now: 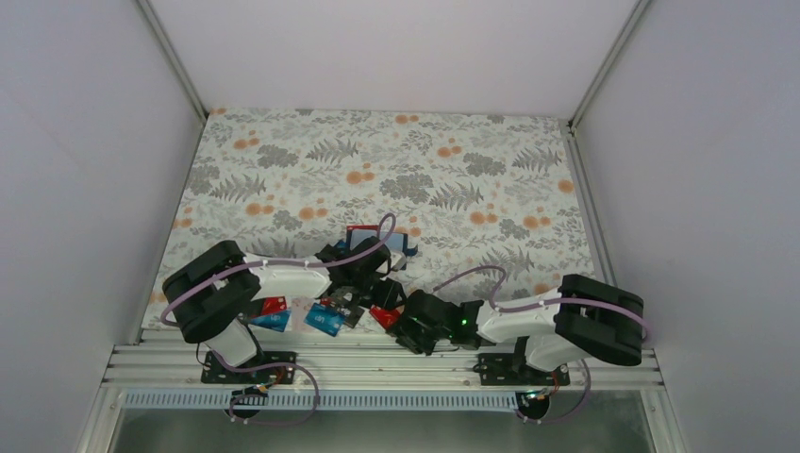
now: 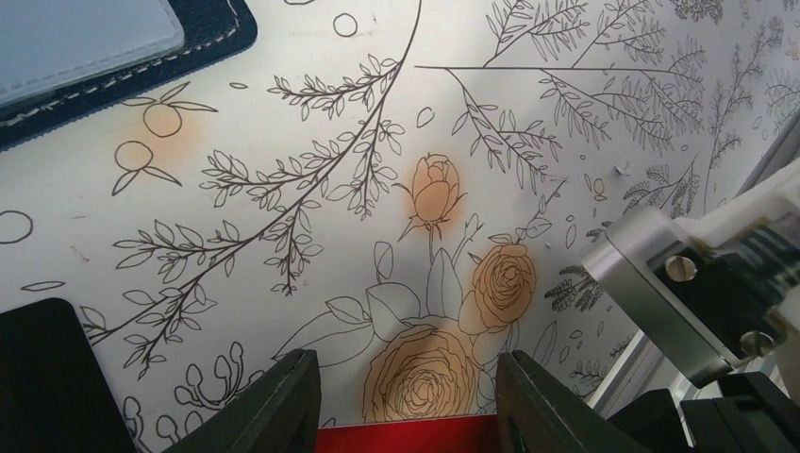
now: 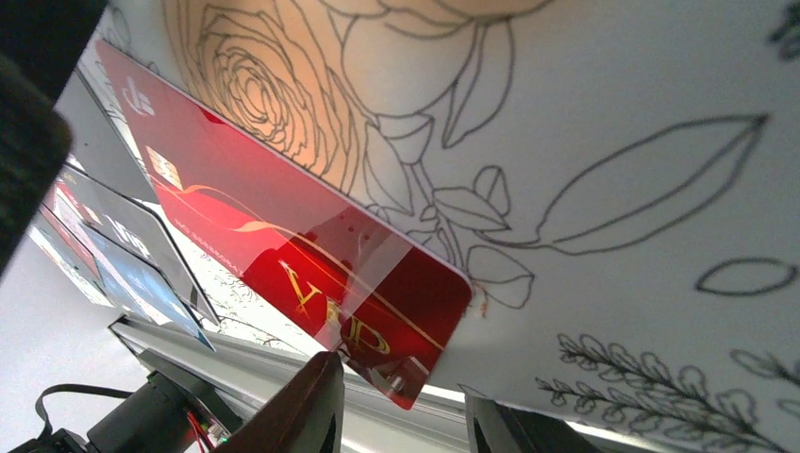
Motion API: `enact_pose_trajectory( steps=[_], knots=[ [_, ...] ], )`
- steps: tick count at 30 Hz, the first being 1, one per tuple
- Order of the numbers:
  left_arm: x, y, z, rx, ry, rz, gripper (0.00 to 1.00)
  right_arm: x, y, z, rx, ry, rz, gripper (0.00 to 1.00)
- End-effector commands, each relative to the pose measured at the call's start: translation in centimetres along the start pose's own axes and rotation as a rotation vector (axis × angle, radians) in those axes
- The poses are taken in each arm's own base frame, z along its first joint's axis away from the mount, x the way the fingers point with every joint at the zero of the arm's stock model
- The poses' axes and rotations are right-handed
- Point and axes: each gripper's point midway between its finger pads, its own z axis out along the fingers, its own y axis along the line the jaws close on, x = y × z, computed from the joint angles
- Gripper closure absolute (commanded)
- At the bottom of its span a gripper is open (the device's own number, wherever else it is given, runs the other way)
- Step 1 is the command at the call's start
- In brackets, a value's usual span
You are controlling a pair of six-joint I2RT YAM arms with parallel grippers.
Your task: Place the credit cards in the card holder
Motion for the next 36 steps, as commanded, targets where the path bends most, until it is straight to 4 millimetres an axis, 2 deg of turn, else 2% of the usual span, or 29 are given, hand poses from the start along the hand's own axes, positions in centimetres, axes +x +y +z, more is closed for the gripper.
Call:
enact_pose_trajectory(
  steps=[1, 11, 20, 29, 36],
  knots=[
    [4.0, 2.1, 0.7, -0.048, 0.122, -0.059, 0.52, -1.4, 3.6, -0.2, -0.126, -0.100, -0.017, 0.66],
    [4.7, 2.1, 0.7, -0.023, 0.128, -0.070, 0.55, -2.0, 5.3, -0.1, -0.167, -0.116, -0.048, 0.72],
    [5.1, 2.2, 0.9, -0.016, 0.138, -0.079, 0.56, -2.8, 6.6, -0.8, -0.200, -0.147, -0.073, 0.81],
    [5.1, 1.9, 0.9, -0.002, 0.141, -0.080, 0.57, -3.3, 8.7, -2.7, -0.244, -0.200, -0.126, 0.87],
    [4.8, 1.6, 1.0, 0.011, 0.140, -0.086, 0.57, -3.9, 8.8, -4.0, -0.243, -0.238, -0.142, 0.94]
  ],
)
